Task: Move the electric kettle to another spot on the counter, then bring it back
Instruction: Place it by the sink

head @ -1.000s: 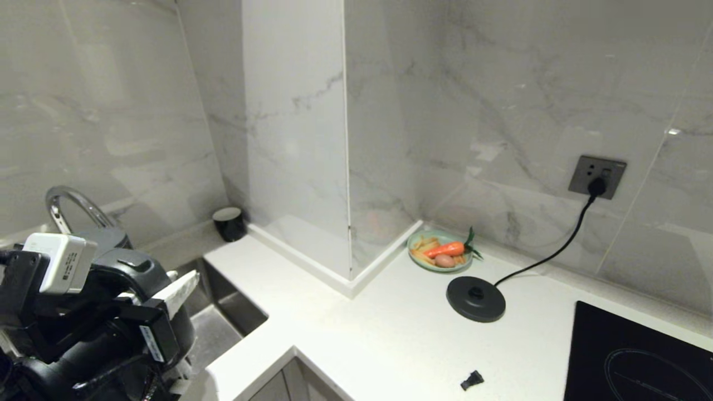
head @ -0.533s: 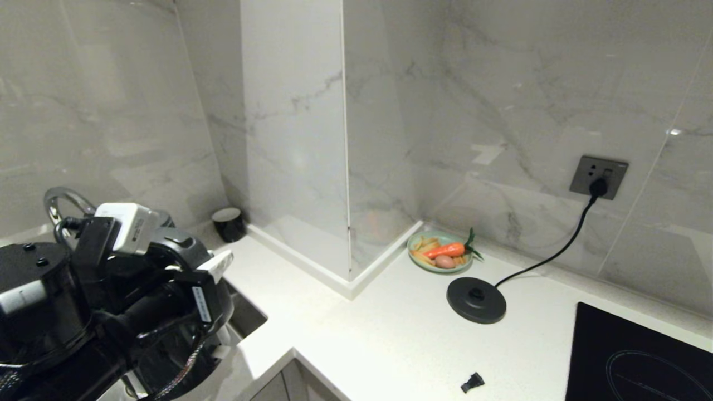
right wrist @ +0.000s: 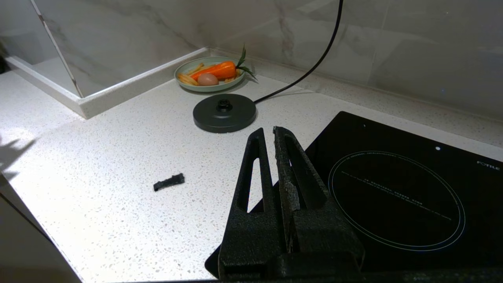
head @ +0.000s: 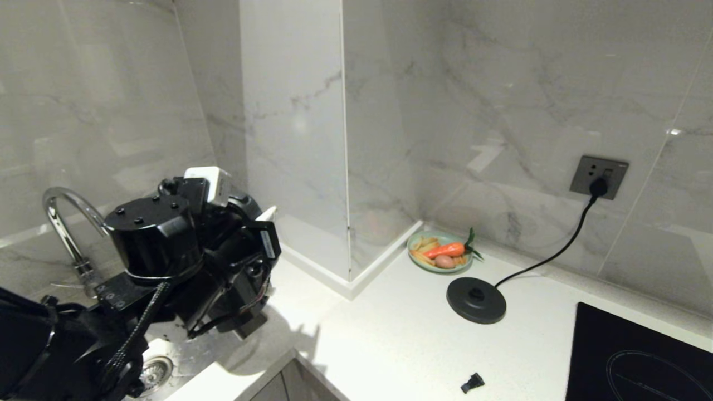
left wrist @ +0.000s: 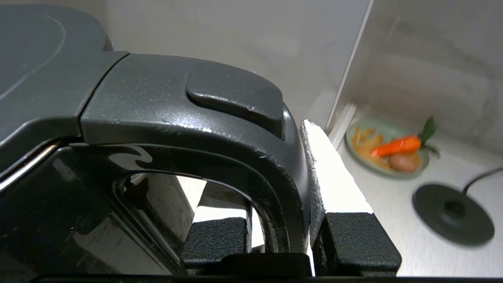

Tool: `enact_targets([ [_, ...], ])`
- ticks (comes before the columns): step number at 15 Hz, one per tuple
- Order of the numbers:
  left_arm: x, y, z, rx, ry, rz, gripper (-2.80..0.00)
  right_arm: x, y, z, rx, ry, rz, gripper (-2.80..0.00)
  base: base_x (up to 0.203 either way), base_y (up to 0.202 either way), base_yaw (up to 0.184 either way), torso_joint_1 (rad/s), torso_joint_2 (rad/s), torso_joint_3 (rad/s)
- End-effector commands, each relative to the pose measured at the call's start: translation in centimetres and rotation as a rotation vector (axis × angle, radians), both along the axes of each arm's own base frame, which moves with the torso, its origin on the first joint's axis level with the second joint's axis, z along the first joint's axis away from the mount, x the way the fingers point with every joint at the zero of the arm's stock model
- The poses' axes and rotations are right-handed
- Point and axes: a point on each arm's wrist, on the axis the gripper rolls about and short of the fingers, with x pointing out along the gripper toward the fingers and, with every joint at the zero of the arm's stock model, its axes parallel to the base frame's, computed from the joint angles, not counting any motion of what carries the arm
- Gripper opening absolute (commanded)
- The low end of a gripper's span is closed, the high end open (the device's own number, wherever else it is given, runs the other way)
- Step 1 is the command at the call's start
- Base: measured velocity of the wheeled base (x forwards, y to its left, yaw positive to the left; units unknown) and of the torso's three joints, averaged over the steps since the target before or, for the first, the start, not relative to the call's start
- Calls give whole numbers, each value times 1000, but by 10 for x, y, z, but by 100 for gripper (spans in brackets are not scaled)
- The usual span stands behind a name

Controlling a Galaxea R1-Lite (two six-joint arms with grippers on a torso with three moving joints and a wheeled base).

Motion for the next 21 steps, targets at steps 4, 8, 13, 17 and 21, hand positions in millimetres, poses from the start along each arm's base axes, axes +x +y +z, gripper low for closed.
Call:
enact_targets([
  [4,47,-26,-38,31,51,-61,-280,0,0,0,0,0,0,-280,0,0,0,0,0,0],
  [8,72,-39,-61,35,61,-121,-280,0,0,0,-1,0,0,-280,0,0,0,0,0,0],
  [13,96,-38,-89,44,75,-171,-280,0,0,0,0,0,0,-280,0,0,0,0,0,0],
  [17,108,-35,-113,59,85,-183,-280,0,0,0,-1,0,0,-280,0,0,0,0,0,0],
  [21,113,-38,-143,85,63,-219,-280,0,0,0,0,0,0,-280,0,0,0,0,0,0],
])
